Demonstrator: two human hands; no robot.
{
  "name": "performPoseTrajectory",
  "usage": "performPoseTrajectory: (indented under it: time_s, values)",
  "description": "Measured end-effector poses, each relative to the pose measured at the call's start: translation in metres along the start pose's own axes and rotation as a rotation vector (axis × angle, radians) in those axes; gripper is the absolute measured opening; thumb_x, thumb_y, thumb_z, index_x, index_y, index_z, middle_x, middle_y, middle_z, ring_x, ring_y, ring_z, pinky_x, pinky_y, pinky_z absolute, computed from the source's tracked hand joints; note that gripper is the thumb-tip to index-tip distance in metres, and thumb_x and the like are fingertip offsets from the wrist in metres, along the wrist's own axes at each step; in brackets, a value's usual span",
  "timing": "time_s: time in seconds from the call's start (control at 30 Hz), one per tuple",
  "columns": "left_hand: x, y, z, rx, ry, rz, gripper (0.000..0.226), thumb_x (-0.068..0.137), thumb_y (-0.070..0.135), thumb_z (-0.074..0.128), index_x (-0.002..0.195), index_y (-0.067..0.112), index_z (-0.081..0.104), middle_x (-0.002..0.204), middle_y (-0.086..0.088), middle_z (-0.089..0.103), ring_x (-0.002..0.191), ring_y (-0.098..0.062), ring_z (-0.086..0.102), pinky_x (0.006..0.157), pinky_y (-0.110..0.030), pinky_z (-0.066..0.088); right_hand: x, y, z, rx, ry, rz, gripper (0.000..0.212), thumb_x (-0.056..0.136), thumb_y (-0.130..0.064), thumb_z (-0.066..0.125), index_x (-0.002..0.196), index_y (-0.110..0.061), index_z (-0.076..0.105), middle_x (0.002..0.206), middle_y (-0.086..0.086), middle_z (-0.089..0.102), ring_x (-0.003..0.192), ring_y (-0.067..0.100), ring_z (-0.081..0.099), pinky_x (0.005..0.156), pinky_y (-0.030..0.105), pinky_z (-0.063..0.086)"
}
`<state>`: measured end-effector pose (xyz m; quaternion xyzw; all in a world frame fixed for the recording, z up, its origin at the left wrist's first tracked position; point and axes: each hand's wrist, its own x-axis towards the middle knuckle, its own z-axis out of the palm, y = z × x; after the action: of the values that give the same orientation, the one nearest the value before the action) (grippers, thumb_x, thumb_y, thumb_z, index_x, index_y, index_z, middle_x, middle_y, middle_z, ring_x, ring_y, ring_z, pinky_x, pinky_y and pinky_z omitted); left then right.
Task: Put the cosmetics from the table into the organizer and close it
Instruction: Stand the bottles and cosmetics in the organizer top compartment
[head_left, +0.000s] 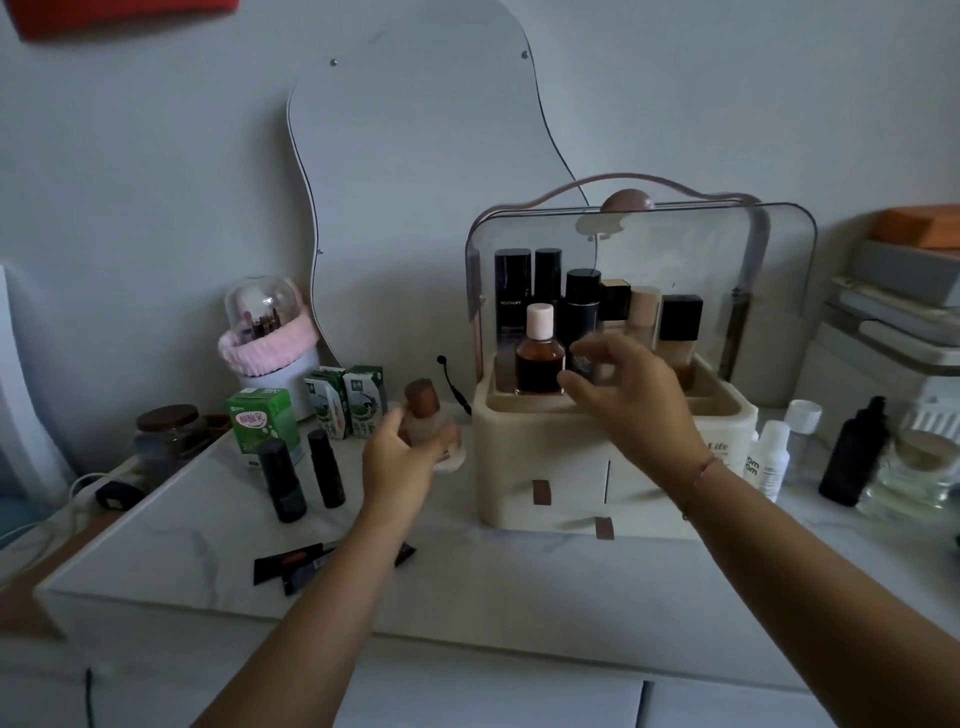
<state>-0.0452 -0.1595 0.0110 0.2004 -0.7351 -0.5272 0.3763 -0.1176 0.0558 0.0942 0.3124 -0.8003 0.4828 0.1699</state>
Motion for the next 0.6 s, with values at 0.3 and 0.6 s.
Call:
performPoseTrajectory:
  time_s: [0.3,0.6]
  values:
    - [-0.036,0.089,-0.018,-0.179,-0.169,0.186,0.051,0.058,0.057,0.078,0.105,0.042,0.064,0.104,0.015,0.071,0.099,-0.005,0.065,0.085,-0.036,0.051,-0.031,-0.041,0.013,0.092,-0.272,-0.15,0.072,0.068,-0.048,0.074,0.131,-0.027,0.045,0.128,-0.017,0.052,0.113,-0.003,0.048,0.093,0.014,0.042]
    - [-0.048,0.124,0.025,-0.207,-0.322,0.214,0.074,0.058,0.053,0.079,0.124,0.032,0.054,0.113,0.013,0.068,0.104,-0.004,0.063,0.083,-0.029,0.053,-0.022,-0.029,-0.017,0.162,-0.189,-0.121,0.046,0.063,-0.051,0.07,0.103,-0.032,0.059,0.089,-0.005,0.07,0.083,0.01,0.065,0.074,0.031,0.055]
